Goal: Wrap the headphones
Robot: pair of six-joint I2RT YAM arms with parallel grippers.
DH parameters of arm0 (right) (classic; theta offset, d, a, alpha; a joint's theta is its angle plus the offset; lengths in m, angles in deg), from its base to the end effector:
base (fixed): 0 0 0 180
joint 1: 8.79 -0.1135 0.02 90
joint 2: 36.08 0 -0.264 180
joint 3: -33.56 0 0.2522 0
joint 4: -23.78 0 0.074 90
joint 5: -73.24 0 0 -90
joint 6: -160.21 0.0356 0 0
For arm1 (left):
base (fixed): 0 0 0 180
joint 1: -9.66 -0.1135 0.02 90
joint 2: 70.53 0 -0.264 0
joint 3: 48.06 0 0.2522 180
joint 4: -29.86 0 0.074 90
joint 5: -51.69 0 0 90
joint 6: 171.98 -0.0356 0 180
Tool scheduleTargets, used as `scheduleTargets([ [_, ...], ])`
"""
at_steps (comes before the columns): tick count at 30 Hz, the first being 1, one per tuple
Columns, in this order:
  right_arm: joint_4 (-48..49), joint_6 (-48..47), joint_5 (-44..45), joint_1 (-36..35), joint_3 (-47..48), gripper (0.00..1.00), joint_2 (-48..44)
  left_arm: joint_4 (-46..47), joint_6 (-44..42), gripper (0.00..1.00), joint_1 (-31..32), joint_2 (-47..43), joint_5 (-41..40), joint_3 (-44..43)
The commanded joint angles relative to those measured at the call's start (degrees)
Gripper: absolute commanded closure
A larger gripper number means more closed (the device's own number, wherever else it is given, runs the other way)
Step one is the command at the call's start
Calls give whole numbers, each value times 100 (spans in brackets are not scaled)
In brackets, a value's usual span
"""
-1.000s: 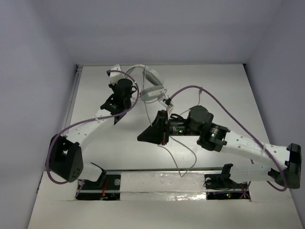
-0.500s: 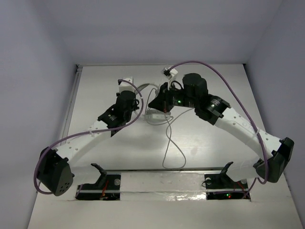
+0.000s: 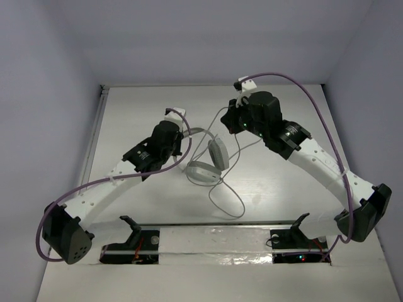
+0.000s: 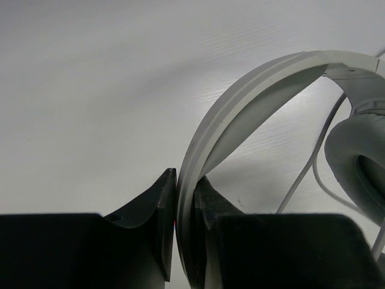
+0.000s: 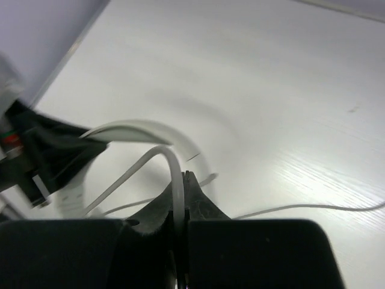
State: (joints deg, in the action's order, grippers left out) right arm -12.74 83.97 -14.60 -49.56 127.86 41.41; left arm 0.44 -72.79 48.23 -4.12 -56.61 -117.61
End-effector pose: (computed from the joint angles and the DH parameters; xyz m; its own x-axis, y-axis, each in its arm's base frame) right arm 0.2337 0.1997 0.4072 -0.3969 -0.0284 -0.9174 -0.5470 0.8100 0.2116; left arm 0.2125 -0.1551 0.3215 -0.4011 0.1259 -0.9073 0.3118 0.9501 -0.0060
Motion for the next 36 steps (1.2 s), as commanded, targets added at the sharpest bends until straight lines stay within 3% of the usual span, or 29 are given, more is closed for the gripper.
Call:
scheduleTargets([
  [1, 123, -181, 1083, 78, 42, 100, -67, 151, -93, 100, 28, -313, 318, -528],
  [7, 534, 161, 1508, 78, -869, 100, -436, 63, -32, 100, -86, -146, 695, -1292],
  [13, 1000, 443, 1429, 78, -1496, 87, -577, 151, 13, 100, -280, 3, 1302, -1925],
  [17, 1467, 408, 1034, 78, -1882, 76, -753, 186, 39, 100, -753, 91, 2573, -2190],
  [23, 2696, 636, 49, 78, -2577, 75, -885, 625, 732, 100, -1649, 153, 4192, -2120],
  [27, 3488, 865, 31, 131, -3060, 73, -1060, 556, 830, 100, -1712, 232, 4423, -2339],
  [29, 3857, 900, 40, 131, -3218, 63, -1078, 520, 874, 100, -1782, 293, 4659, -2524],
  [36, 4833, 1102, -345, 193, -3596, 58, -692, 433, 1093, 100, -1835, 407, 4977, -2981],
])
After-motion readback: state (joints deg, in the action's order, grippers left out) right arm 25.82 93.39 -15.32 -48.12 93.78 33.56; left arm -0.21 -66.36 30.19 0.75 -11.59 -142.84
